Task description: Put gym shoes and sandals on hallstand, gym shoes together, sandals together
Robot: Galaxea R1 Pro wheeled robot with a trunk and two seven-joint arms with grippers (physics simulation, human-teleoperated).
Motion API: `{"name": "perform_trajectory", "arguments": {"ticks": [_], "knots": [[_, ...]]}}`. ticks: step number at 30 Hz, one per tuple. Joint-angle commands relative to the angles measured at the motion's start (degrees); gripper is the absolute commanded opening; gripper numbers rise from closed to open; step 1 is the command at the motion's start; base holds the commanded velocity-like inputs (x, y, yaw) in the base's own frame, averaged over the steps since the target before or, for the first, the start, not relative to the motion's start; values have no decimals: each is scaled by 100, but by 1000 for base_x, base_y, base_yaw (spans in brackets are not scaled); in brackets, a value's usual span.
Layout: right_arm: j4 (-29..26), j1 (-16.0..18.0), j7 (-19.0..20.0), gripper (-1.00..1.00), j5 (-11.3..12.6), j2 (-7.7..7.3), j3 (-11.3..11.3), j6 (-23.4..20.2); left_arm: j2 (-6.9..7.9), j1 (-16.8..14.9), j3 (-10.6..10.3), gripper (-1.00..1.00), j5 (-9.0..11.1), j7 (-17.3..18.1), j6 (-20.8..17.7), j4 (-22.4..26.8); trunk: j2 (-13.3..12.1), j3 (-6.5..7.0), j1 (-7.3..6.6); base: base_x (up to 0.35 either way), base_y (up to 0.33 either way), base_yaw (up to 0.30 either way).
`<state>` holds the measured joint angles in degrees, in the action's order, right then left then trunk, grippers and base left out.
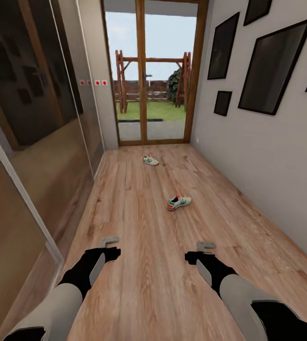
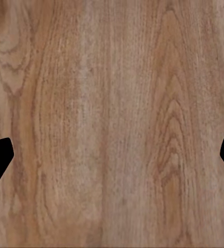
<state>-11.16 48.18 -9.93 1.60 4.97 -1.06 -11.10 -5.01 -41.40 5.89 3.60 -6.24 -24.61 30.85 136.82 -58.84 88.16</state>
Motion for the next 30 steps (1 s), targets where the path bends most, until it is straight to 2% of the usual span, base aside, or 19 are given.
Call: {"name": "perform_trajectory", "arguments": {"ticks": [1, 18, 30], "knots": [[0, 1, 0, 100, -1, 2, 0, 1, 0, 0, 0, 100, 0, 0, 0, 0, 0, 0, 0, 350, 0, -145], [0, 0, 0, 100, 0, 4, 0, 1, 0, 0, 0, 100, 0, 0, 0, -8, 0, 0, 0, 350, 22, -215], [7, -1, 0, 100, -1, 4, 0, -3, 0, 0, 0, 100, 0, 0, 0, -9, 0, 0, 0, 342, 126, -283]]}}
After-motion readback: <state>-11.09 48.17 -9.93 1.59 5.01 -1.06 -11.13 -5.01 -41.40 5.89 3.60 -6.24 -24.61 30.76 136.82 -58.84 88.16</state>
